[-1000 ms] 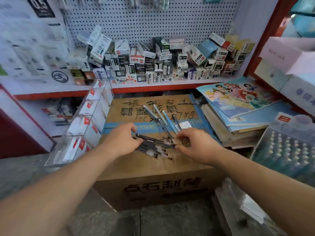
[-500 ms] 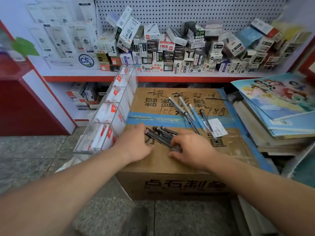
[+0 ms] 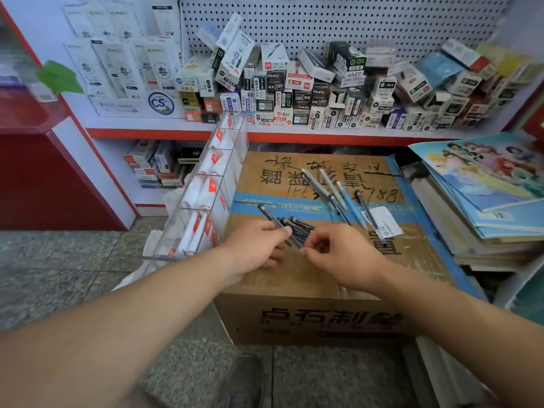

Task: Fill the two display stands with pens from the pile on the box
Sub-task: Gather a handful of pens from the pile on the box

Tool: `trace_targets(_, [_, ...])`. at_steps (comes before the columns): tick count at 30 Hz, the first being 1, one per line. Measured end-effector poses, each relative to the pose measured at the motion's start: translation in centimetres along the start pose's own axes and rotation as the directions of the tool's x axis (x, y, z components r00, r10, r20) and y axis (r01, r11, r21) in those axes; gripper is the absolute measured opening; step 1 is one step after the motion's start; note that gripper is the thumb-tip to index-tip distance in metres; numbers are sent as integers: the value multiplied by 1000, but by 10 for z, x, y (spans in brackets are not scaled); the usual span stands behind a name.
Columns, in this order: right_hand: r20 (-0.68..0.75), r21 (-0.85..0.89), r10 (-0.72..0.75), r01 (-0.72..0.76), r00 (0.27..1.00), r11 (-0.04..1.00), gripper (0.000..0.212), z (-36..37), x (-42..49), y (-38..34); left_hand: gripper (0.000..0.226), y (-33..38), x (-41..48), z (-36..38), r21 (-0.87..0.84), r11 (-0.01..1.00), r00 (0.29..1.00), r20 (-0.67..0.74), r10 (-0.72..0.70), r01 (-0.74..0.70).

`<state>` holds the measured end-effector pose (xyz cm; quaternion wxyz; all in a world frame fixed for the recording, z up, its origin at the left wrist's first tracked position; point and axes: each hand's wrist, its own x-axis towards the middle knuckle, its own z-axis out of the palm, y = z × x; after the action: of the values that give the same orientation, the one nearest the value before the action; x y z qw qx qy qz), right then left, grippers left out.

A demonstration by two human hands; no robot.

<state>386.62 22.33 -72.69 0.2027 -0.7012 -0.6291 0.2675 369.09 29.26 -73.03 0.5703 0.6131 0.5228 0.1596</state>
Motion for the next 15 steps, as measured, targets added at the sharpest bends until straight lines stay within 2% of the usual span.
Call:
trace_targets(3, [38, 58, -34, 31, 999, 998, 11, 5, -8, -1, 19, 2, -3, 3, -236, 969, 996, 63, -56, 70])
trace_targets(6, [-36, 31, -47, 48, 998, 998, 10, 4, -6, 3, 16, 5, -3, 4, -332, 938, 995, 37, -89, 96])
trace_targets(10, [-75, -297, -52, 27, 996, 954, 11, 2, 7, 15, 12, 1, -2, 3, -259, 956, 990, 4, -138, 135])
trace_targets(12, [-52, -363, -23, 2, 998, 932, 14, 6, 11, 20, 6, -3, -1, 4, -217, 964, 988, -6, -157, 152])
trace_targets(15, [-63, -371, 50, -70, 997, 926, 14, 10, 16, 18, 7, -5, 1, 6, -213, 964, 986, -10, -167, 161])
